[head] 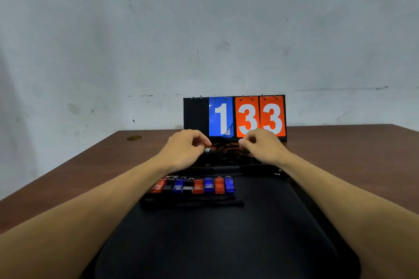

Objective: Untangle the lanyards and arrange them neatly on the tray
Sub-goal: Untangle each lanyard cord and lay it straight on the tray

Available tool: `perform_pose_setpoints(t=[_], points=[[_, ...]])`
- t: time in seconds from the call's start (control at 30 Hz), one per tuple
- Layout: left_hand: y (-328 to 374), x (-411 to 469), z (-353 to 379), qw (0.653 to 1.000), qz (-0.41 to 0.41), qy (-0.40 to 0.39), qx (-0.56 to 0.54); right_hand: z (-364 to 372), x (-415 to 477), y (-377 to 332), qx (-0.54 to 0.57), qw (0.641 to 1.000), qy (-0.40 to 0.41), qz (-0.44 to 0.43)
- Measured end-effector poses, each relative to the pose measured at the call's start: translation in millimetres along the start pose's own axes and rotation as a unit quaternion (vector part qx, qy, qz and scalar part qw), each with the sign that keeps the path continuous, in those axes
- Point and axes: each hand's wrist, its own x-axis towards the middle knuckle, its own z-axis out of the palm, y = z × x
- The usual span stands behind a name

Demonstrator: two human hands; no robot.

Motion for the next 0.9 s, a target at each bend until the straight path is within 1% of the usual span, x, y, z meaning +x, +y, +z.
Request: perform_pose_setpoints(t=[0.1,0.17,0.23,0.3,0.47,0.53,0.6,0.67,0.77,0.9], points=[[3,-7,-6,1.000,-0.006,-0.006,0.018,7,-7,4,-0.093,0.990,-0.103,0.029],[6,-12,-8,1.000,-0.007,-0.014,0.018,15,-12,8,-0.076,0.989,-0.114,0.054],[8,-14,-9,1.000,-0.004,-0.024,0.018,18,-13,8,-0.039,0.992,-0.101,0.069],[7,-16,-7,0.999,-0.001,-0.028,0.022,18,-11,7,-0.033,0.994,-0.077,0.066],[4,-15,-3,1.000,0.001,-0.015,0.017,12,1,1,-0.022,0.998,0.053,0.038],[6,-14,-4,1.000,-0.002,-0.005,0.008,5,2,-8,0.027,0.991,0.128,0.013],[11,-13,-6,1.000,-0.007,0.005,0.001,-6,0,-24,0.128,0.972,0.198,-0.014],[18,-12,-9,1.000,-0.003,0.021,0.008,-19,-1,-40,0.234,0.945,0.228,-0.024],[36,-13,-15,0.999,0.007,0.039,0.004,-40,-9,-64,0.341,0.916,0.210,-0.034],[62,-9,-21,0.999,0.011,0.028,-0.033,-68,-27,-92,0.425,0.886,0.166,-0.078]])
